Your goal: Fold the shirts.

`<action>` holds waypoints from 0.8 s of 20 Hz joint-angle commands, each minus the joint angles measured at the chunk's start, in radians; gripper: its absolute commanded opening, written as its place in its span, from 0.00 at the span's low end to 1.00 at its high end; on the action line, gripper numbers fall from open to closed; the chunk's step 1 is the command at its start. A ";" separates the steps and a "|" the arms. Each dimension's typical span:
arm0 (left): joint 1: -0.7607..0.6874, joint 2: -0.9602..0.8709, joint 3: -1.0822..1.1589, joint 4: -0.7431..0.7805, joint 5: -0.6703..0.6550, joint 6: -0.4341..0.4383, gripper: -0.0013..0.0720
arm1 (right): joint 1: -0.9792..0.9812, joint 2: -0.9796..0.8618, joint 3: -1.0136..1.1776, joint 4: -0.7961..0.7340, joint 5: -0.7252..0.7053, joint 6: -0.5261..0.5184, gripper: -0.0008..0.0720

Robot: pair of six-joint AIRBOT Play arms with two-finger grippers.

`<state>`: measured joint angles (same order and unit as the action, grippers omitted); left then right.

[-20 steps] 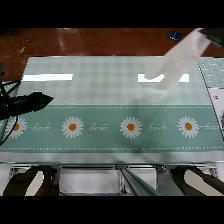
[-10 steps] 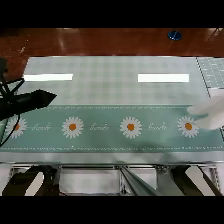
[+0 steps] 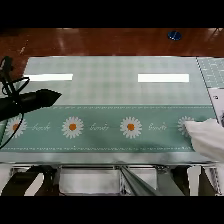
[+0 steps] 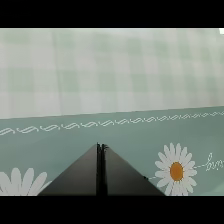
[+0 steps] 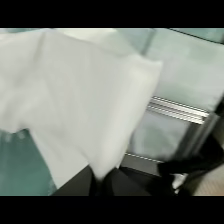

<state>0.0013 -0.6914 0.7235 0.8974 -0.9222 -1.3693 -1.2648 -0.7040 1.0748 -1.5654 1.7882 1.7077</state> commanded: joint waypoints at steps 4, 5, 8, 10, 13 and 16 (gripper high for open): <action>-0.051 -0.073 0.001 0.001 0.024 0.001 0.04 | -0.015 0.022 -0.106 -0.220 -0.074 0.045 0.47; -0.051 -0.095 0.008 0.001 0.046 0.027 0.04 | -0.015 0.015 -0.103 -0.161 -0.112 0.036 0.47; -0.008 -0.198 0.150 0.002 0.042 0.070 0.04 | -0.015 -0.050 -0.022 0.264 -0.269 -0.031 0.39; 0.037 -0.277 0.338 0.001 0.004 0.079 0.04 | 0.005 -0.129 0.071 0.707 -0.375 -0.130 0.05; 0.027 -0.397 0.634 -0.004 -0.040 0.054 0.04 | 0.330 -0.266 0.274 0.903 -0.468 -0.210 0.05; -0.069 -0.500 0.861 -0.003 -0.178 0.022 0.04 | 0.846 -0.377 0.428 0.622 -0.532 -0.217 0.05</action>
<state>-0.0124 -1.0962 1.3731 0.8951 -0.9878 -1.3216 -0.7883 -0.9794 1.3647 -0.8852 1.3544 1.5352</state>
